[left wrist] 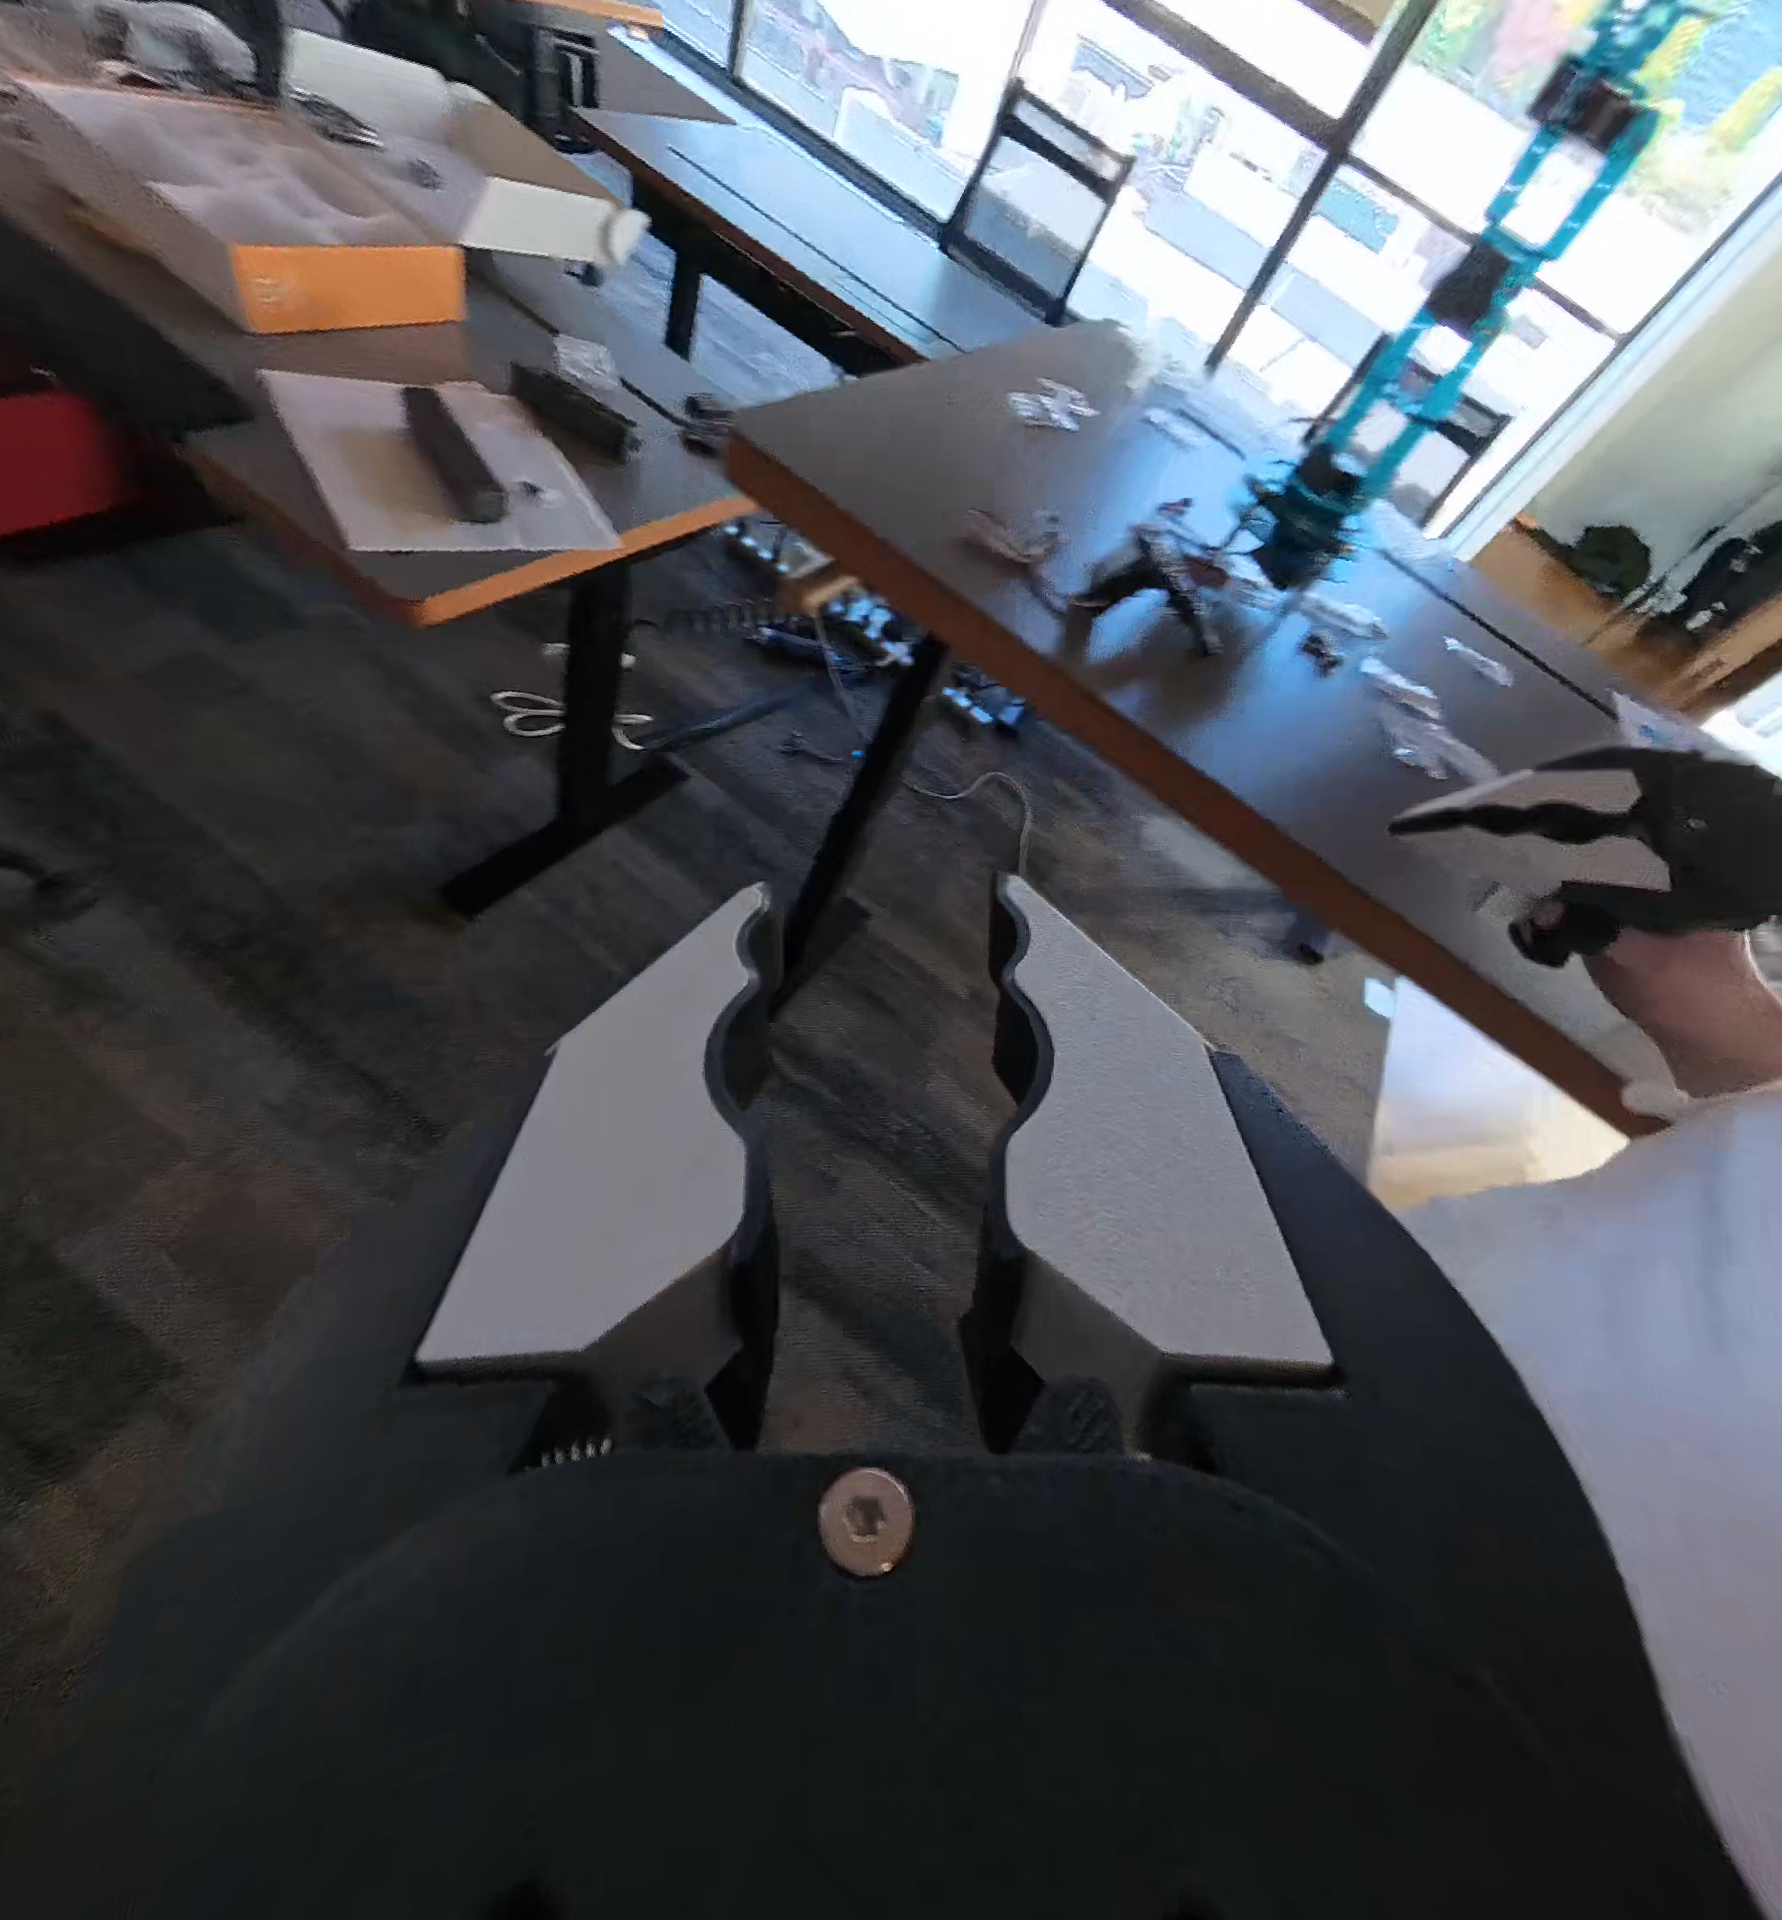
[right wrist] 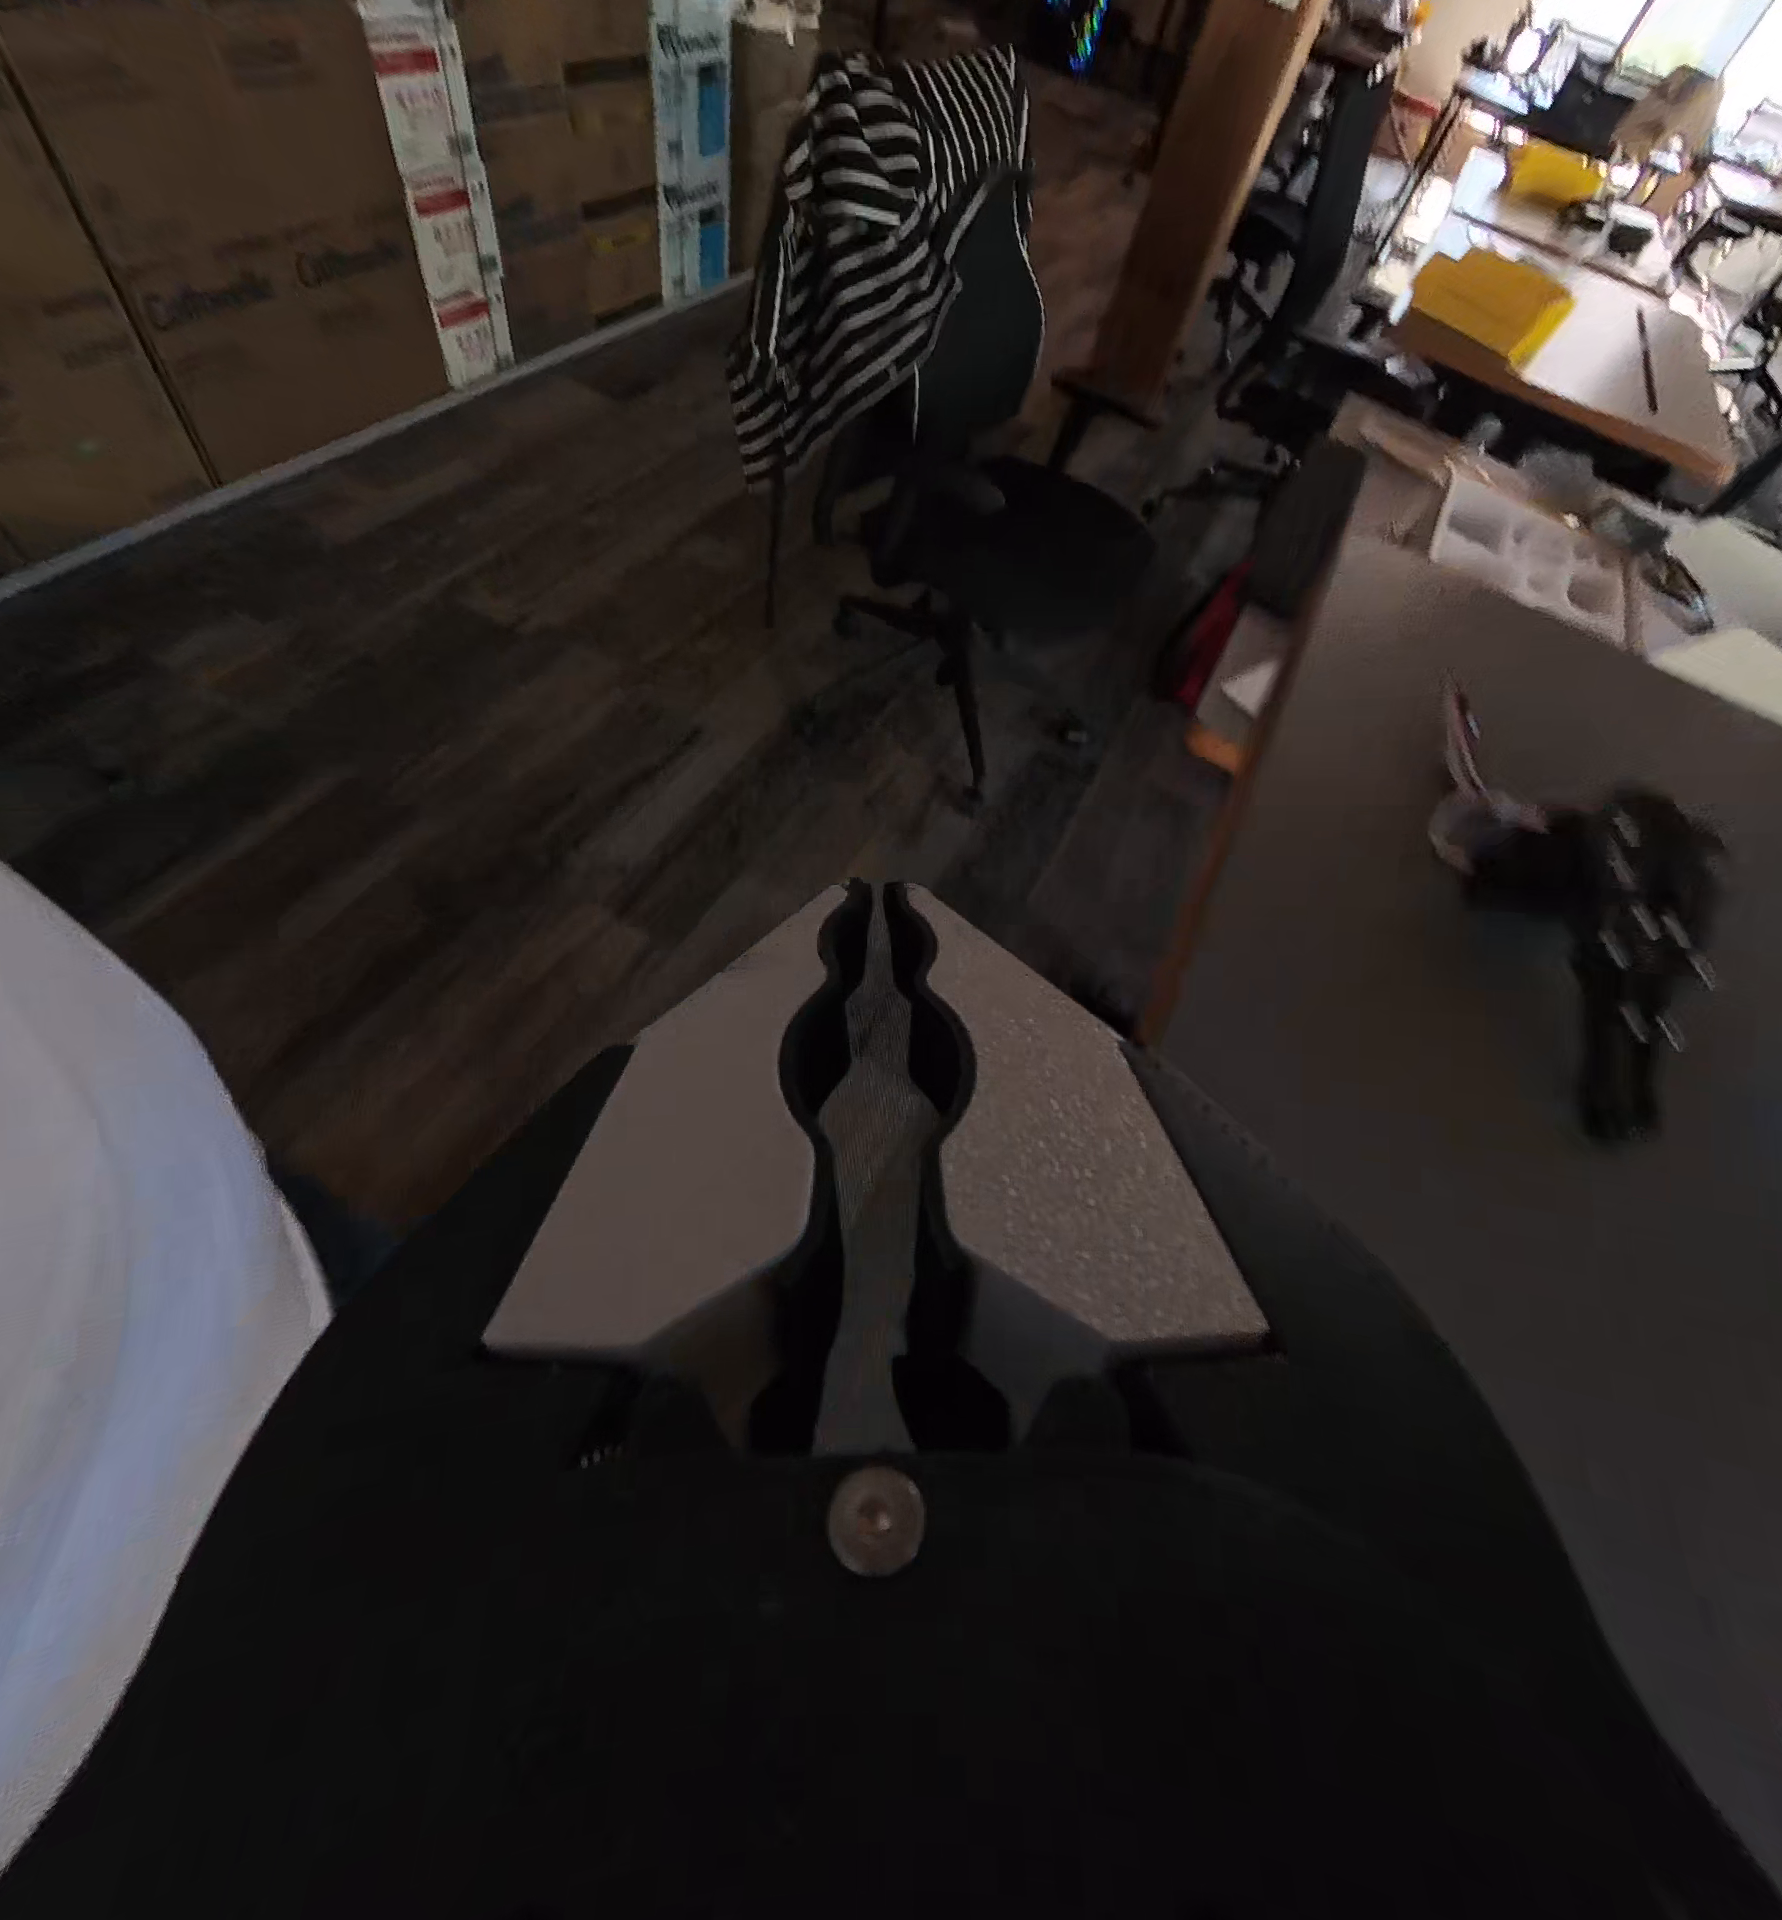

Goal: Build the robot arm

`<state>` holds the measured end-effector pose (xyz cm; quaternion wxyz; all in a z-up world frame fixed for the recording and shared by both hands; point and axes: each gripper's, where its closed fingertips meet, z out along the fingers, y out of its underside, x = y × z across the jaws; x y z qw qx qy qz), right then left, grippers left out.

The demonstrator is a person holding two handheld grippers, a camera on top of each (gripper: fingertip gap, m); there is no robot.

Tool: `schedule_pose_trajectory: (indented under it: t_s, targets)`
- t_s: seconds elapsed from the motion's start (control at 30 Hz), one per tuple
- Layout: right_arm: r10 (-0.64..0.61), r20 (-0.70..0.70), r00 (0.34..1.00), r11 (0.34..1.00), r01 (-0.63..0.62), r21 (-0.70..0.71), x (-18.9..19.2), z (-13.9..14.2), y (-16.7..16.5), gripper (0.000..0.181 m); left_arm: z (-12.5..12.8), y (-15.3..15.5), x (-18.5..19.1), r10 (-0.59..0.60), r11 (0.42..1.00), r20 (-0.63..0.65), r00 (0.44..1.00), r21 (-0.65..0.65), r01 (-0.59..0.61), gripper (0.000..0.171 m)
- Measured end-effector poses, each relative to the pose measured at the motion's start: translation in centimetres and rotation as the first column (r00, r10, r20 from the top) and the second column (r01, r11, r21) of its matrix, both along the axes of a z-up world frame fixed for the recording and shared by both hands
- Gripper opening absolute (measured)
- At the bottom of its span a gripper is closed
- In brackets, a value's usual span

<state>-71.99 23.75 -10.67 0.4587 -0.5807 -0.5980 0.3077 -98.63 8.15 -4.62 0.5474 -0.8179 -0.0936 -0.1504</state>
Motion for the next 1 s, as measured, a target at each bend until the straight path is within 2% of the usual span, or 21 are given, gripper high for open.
schedule_pose_trajectory:
  t_s: [0.1,0.17,0.2,0.3,0.43,0.6,0.77,0.87,1.0]
  targets:
    - [-0.032,-0.037,0.999,0.998,0.030,-0.056,-10.2,-0.5,1.3,0.004,-0.2,-2.7,-9.5,0.094,0.993,-0.030,0.995,-0.065,-0.096,0.039]
    - [0.027,-0.101,0.995,0.989,-0.041,-0.145,-16.6,0.2,0.3,0.006,1.0,-3.9,-14.3,0.123,0.991,-0.043,0.991,-0.040,-0.125,0.038]
    - [0.059,-0.114,0.992,0.987,-0.075,-0.145,-19.1,0.3,-0.1,0.005,1.4,-4.4,-16.8,0.145,0.989,-0.057,0.988,-0.031,-0.147,0.037]
    - [0.041,-0.041,0.998,0.996,-0.044,-0.072,-24.5,-0.4,1.6,0.007,2.0,-4.8,-22.6,0.188,0.982,-0.054,0.981,-0.021,-0.189,0.037]
    - [0.034,-0.061,0.998,0.996,-0.038,-0.076,-29.0,0.3,4.1,0.006,1.7,-3.0,-28.1,0.224,0.975,-0.048,0.973,0.008,-0.224,0.036]
    - [-0.013,-0.078,0.997,0.997,0.008,-0.071,-32.6,0.4,10.4,0.007,1.2,3.1,-31.9,0.187,0.982,0.011,0.982,0.020,-0.187,0.036]
    - [-0.087,-0.120,0.989,0.992,0.075,-0.106,-36.5,0.4,19.5,0.007,1.3,10.7,-36.4,0.198,0.980,-0.091,0.976,-0.010,-0.200,0.037]
    - [-0.151,-0.123,0.981,0.973,0.125,-0.196,-38.5,1.1,25.1,0.010,1.8,16.5,-38.6,0.171,0.985,-0.082,0.982,-0.015,-0.173,0.038]
    - [-0.280,-0.070,0.957,0.944,0.262,-0.200,-38.4,0.2,32.7,0.015,1.7,24.6,-40.6,0.109,0.994,-0.093,0.990,-0.018,-0.111,0.038]
